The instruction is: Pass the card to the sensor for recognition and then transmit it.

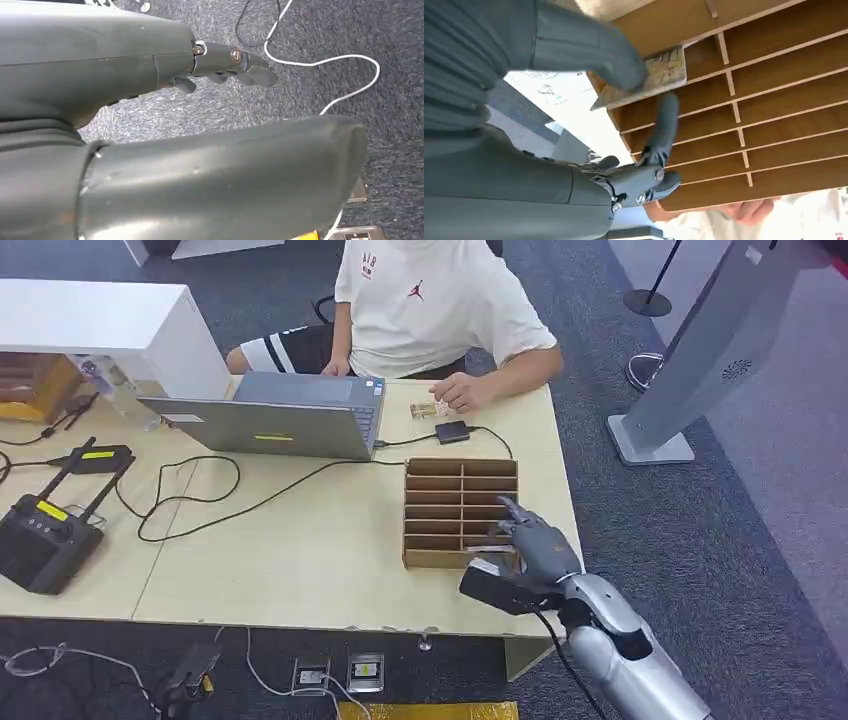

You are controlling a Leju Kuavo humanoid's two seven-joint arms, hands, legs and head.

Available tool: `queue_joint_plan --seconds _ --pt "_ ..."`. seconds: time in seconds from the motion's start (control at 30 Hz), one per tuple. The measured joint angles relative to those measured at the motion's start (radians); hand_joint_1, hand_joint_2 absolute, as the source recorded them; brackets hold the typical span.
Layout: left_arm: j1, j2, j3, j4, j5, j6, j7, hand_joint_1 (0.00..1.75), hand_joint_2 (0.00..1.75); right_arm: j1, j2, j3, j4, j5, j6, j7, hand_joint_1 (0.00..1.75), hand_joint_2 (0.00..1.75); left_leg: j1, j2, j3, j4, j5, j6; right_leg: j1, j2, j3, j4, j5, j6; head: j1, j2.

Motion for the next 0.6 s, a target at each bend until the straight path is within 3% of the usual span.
queue_joint_plan --seconds 0.6 --pt "-0.001 -0.015 0.0 0.007 -0.002 0.0 -0.007 0.0 0.0 -0.002 0.0 0.0 0.0 -0.019 0.014 0.006 1.75 1.75 0.0 0.0 0.0 0.0 0.0 0.0 0.0 0.0 0.0 0.0 0.0 0.0 0.0 0.0"
